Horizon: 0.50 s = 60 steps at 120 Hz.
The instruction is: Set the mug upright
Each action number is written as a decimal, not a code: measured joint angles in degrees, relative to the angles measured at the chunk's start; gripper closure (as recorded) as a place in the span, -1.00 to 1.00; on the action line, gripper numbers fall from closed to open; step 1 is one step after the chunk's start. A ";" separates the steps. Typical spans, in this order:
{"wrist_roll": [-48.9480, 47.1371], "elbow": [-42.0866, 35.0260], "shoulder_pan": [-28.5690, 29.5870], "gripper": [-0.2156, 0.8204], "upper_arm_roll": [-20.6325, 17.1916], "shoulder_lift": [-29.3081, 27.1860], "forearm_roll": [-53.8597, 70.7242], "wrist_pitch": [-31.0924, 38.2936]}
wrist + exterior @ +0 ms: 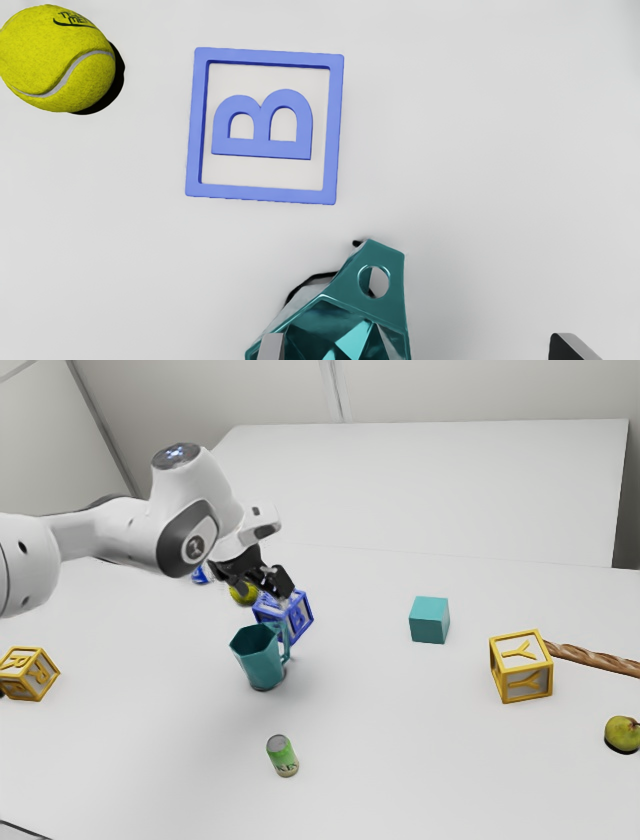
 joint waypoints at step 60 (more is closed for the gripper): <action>4.86 31.17 8.81 -0.58 -2.61 3.53 -1.51 -30.49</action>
